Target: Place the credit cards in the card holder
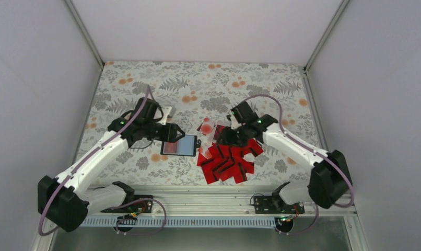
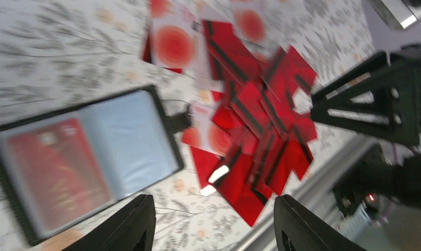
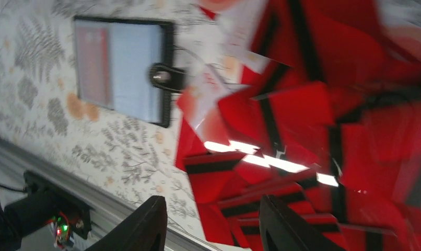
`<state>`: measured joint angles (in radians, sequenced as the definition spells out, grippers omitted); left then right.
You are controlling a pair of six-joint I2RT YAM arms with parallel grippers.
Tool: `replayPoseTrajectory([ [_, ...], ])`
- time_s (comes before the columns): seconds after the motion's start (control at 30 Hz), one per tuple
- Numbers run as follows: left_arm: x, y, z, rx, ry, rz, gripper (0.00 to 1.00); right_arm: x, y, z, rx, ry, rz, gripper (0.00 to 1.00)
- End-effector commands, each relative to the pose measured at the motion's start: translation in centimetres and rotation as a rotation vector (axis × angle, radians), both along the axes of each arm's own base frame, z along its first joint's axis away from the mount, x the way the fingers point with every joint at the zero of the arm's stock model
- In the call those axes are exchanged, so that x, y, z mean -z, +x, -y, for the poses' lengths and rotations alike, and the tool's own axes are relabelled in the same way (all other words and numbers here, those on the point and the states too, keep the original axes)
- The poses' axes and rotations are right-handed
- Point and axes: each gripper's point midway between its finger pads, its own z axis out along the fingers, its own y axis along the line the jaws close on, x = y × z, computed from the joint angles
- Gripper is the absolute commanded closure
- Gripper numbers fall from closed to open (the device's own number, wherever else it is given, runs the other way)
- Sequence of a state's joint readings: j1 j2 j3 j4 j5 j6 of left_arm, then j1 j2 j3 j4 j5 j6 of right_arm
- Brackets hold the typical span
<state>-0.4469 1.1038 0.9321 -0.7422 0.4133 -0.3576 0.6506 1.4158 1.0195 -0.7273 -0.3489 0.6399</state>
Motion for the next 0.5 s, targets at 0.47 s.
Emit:
replayPoseTrajectory([
  [0.47,4.5,2.1,16.2,0.44,-0.078,-0.078,0.38,5.1,-1.8,11.6,0.573,0.13,-0.162,0.32],
])
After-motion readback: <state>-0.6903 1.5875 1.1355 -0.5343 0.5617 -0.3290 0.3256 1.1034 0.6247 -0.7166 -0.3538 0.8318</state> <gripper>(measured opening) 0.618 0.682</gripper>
